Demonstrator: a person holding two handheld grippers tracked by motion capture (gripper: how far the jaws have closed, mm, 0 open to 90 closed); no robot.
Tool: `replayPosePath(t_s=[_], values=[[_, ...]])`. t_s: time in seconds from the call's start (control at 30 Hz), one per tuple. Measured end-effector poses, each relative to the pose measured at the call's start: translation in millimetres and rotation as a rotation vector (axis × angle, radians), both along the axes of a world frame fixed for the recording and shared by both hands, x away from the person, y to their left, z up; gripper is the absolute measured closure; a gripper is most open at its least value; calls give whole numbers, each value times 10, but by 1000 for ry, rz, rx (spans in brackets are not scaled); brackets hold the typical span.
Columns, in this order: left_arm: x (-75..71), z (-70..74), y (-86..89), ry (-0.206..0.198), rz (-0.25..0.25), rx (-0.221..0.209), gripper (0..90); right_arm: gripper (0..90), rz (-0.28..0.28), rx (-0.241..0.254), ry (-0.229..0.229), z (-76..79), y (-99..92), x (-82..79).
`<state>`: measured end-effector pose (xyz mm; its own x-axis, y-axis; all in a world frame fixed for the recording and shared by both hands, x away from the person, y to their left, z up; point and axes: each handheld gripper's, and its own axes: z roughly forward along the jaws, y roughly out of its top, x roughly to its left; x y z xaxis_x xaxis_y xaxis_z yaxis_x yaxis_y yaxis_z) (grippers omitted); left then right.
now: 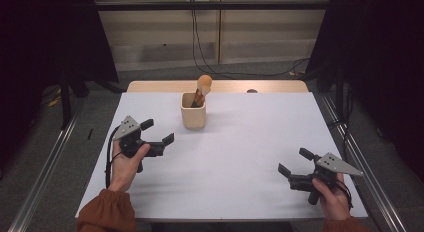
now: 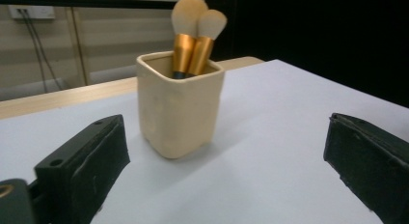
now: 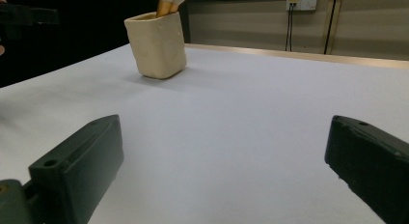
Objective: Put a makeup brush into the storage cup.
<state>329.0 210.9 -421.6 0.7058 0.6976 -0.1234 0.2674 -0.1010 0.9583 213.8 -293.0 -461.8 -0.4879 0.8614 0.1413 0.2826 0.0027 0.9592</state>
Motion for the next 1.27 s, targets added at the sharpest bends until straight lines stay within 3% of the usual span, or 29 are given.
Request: replayPosePath(t_s=[0.13,0.23,0.3,0.53,0.7,0.83,0.9,0.97,1.03,1.27], values=[[-175,-56,41,-16,41,40,31,0,-3,1,0,4,-3,-10],[-262,-70,79,-15,40,30,33,0,-7,3,-1,4,-1,-12],[-322,-85,97,-13,41,49,34,0,-5,1,-1,6,4,-14],[-523,-167,165,22,33,51,37,0,-8,3,-2,6,-6,-17],[-655,-238,212,20,40,67,37,0,-6,-2,-7,9,-12,-17],[-744,-263,277,14,65,55,37,0,-9,-2,-5,10,-18,-23],[-784,-274,300,15,80,39,36,0,-9,-3,-6,8,-14,-23],[-816,-272,320,-25,101,63,37,0,-4,-5,-7,10,-8,-25],[-801,-286,339,-2,94,36,37,0,-3,-6,-3,8,-5,-22],[-777,-321,336,13,94,39,37,0,-2,-5,-3,3,-18,-19]])
